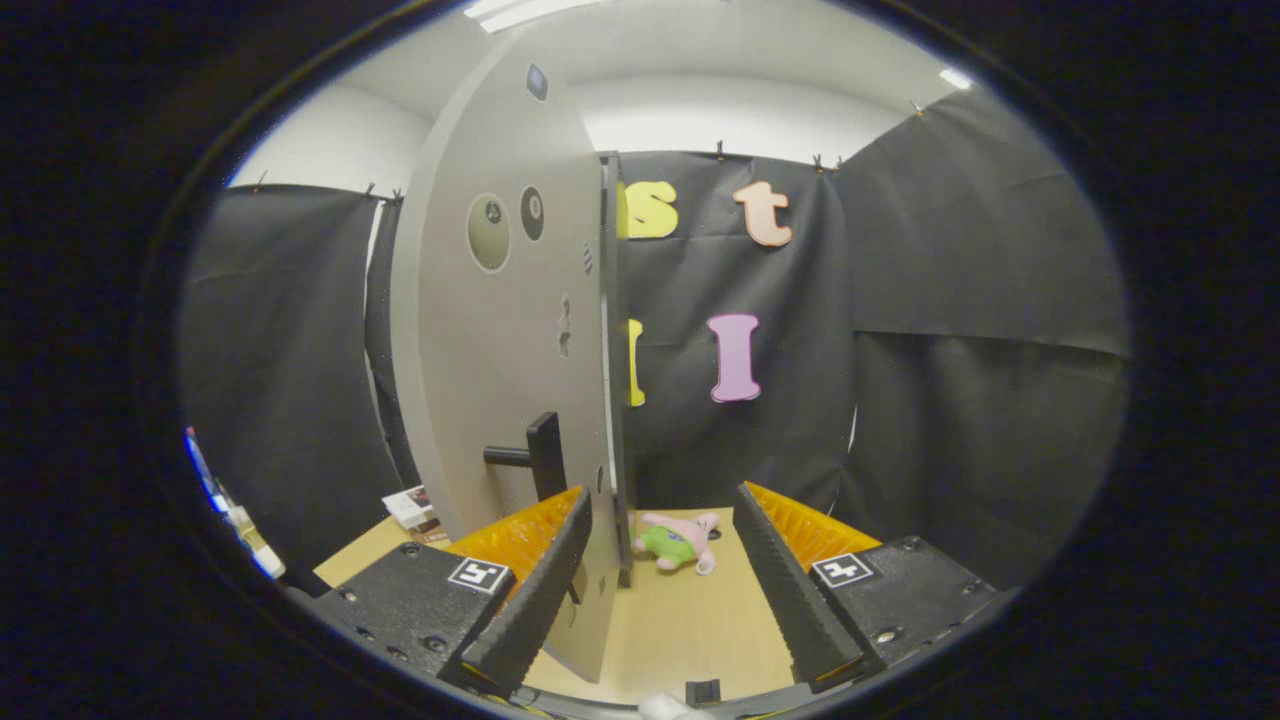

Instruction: Open the shoe cabinet door, grab the shoes and put them into the shoe cabinet, then close the shoe cabinet door.

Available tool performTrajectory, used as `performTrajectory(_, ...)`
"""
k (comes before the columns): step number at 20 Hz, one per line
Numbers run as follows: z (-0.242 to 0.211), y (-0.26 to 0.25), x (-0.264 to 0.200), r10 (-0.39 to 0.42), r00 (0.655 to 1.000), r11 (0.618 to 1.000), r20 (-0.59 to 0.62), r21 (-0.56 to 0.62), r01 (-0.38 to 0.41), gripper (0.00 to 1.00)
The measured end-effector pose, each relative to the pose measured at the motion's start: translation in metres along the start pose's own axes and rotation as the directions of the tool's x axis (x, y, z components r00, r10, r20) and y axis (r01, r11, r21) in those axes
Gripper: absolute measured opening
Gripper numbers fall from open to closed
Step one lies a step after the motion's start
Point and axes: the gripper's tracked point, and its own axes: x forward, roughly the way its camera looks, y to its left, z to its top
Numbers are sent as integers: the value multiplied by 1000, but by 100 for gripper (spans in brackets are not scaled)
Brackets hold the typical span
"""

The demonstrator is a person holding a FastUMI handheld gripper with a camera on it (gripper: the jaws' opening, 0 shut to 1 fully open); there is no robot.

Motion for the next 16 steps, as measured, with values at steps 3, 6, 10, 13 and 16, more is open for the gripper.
performTrajectory(3,-6,42,3,43,999,999,-13,22,-43,95)
performTrajectory(6,-16,74,14,44,999,999,-29,32,-43,96)
performTrajectory(10,-18,128,34,75,997,997,-23,24,-75,96)
performTrajectory(13,-17,167,52,95,995,995,-2,3,-95,96)
performTrajectory(16,-22,204,68,142,990,990,-14,5,-142,98)
